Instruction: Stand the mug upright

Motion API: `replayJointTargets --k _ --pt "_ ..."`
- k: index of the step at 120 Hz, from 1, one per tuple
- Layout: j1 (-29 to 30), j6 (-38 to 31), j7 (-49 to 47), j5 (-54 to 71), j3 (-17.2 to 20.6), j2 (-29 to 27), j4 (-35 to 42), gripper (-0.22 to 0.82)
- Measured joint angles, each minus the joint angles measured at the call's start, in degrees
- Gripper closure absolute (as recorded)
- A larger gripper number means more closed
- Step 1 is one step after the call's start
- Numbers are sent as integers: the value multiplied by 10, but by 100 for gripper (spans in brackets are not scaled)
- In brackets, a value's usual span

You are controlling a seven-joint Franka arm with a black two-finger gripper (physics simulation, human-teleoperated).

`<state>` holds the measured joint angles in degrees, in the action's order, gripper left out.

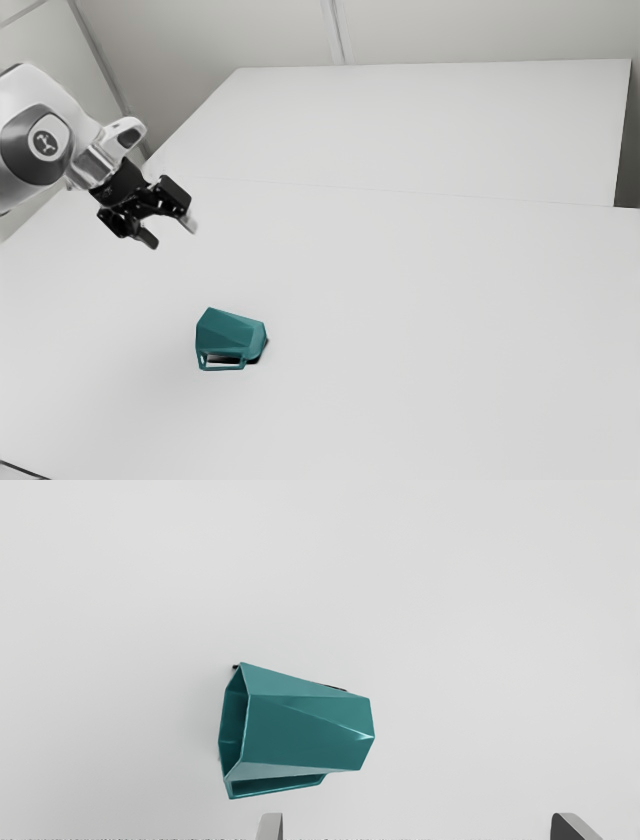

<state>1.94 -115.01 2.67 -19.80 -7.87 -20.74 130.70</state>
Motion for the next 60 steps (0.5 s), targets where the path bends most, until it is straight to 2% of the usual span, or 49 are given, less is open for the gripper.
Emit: replayJointTargets --k 25,60 --pt "5 -49 34 -76 -24 -18 72 3" --pt "-2 -63 126 -118 -125 27 98 3"
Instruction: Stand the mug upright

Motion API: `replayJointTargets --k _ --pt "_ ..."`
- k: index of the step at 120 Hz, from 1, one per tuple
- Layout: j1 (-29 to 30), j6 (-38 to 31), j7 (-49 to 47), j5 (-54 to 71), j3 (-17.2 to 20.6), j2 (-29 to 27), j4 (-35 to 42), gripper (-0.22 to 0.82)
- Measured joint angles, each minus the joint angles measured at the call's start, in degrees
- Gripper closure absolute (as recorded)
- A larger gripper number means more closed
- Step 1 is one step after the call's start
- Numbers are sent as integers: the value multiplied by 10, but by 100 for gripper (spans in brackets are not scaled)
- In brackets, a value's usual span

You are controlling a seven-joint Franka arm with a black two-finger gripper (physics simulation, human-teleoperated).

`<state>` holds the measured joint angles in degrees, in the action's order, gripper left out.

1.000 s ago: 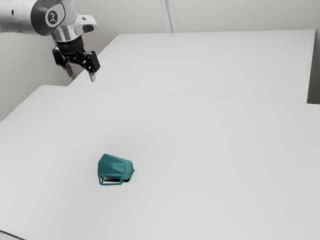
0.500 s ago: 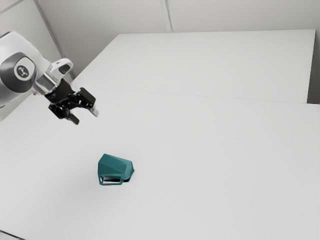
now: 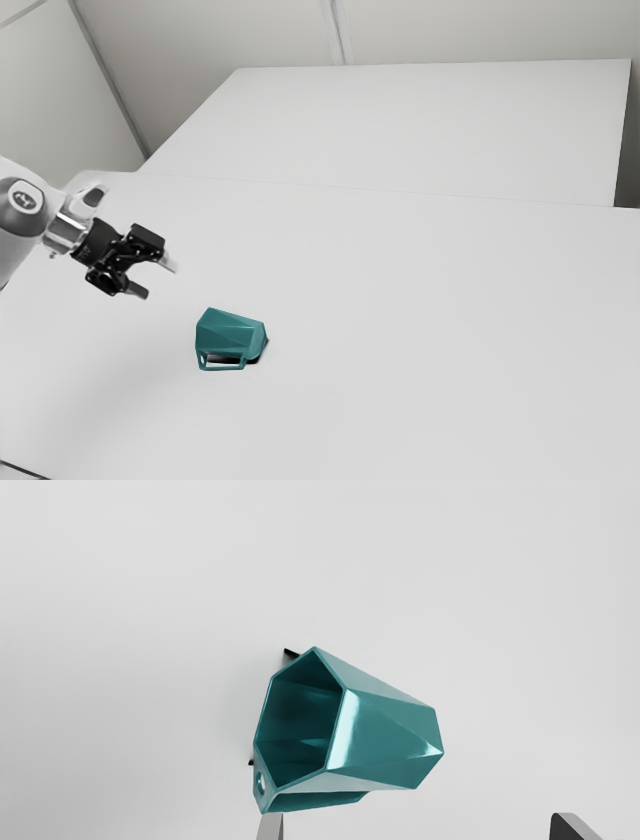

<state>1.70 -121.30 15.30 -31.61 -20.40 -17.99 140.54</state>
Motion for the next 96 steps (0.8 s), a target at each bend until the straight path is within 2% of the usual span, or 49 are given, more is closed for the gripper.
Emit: replayJointTargets --k 31,82,96 --pt "2 3 105 -44 -15 23 52 3" --pt "1 -4 242 -117 -15 70 49 4" --pt "0 -4 272 -167 -33 89 47 4"
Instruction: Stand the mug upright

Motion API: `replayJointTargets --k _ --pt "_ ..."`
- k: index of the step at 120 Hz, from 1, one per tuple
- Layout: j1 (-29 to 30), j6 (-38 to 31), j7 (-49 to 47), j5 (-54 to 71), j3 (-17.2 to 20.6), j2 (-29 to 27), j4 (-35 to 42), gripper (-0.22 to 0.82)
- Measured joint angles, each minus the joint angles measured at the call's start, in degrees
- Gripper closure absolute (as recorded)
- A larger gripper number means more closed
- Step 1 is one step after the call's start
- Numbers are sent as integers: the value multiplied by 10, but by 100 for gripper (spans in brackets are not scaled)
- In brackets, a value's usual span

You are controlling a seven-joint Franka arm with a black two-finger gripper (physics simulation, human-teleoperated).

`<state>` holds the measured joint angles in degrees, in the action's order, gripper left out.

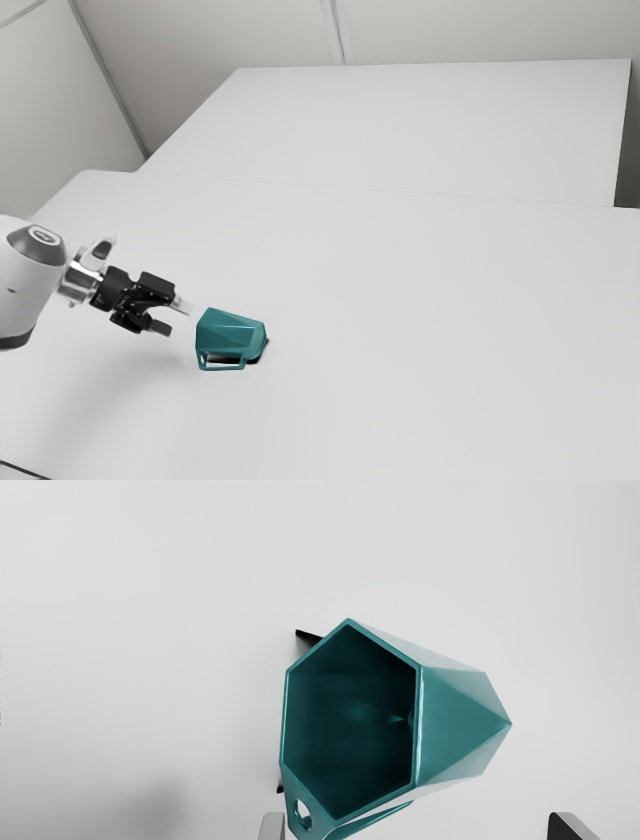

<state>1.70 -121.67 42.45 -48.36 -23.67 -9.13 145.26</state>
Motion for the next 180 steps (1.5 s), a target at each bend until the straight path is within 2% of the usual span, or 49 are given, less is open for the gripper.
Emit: replayJointTargets --k 16,54,97,108,129,143,180 --pt "-2 1 35 -57 -3 35 0 4" --pt "-24 2 94 -104 -2 49 -2 5" --pt "-55 -4 131 -132 7 65 -7 15" --pt "-60 -5 137 -135 8 67 -7 22" --pt "-63 -6 147 -142 8 68 -8 44" --pt "-62 -8 151 -142 8 65 -8 56" --pt "-64 -8 159 -143 8 32 -10 75"
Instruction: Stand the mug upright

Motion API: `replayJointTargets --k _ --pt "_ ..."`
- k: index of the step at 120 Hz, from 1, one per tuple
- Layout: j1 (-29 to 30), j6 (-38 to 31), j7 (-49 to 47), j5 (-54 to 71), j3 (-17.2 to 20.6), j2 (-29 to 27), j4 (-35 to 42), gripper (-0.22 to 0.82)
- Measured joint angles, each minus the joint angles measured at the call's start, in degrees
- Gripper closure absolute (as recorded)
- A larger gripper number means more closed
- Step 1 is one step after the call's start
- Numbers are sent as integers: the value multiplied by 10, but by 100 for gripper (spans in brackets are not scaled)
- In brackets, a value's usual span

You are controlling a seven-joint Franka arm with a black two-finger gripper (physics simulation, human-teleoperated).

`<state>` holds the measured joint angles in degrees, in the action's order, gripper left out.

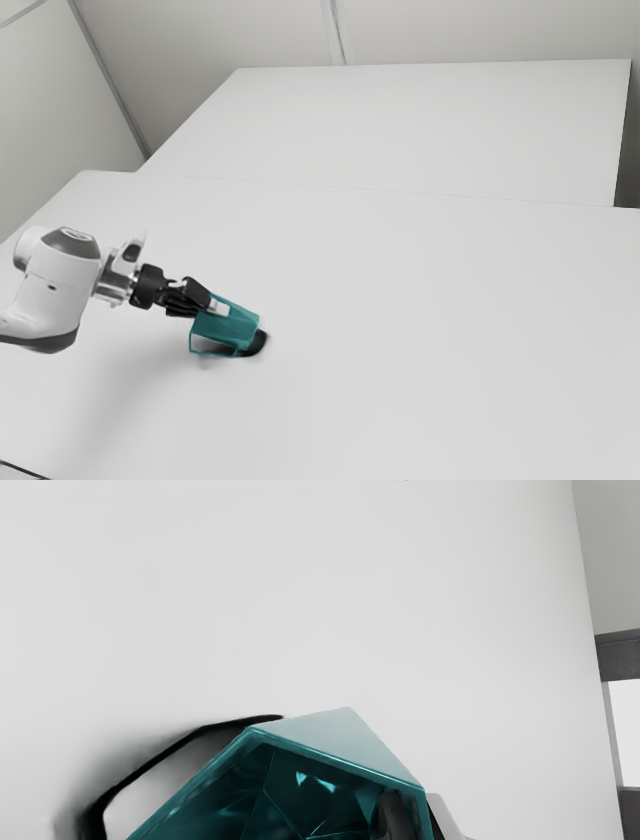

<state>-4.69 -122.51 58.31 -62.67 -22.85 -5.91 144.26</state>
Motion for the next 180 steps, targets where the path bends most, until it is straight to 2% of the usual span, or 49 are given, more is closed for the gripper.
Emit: replayJointTargets --k 25,46,81,121,148,180 --pt "-9 -1 -1 -4 8 -10 -7 77" --pt "-13 -16 -27 22 58 -18 -28 78" --pt "-13 -39 -162 314 121 -6 -121 78" --pt "-20 -76 -348 567 175 22 -130 78" --pt "-23 -97 -455 649 184 33 -135 78" --pt "-15 -124 -543 674 184 63 -135 78"
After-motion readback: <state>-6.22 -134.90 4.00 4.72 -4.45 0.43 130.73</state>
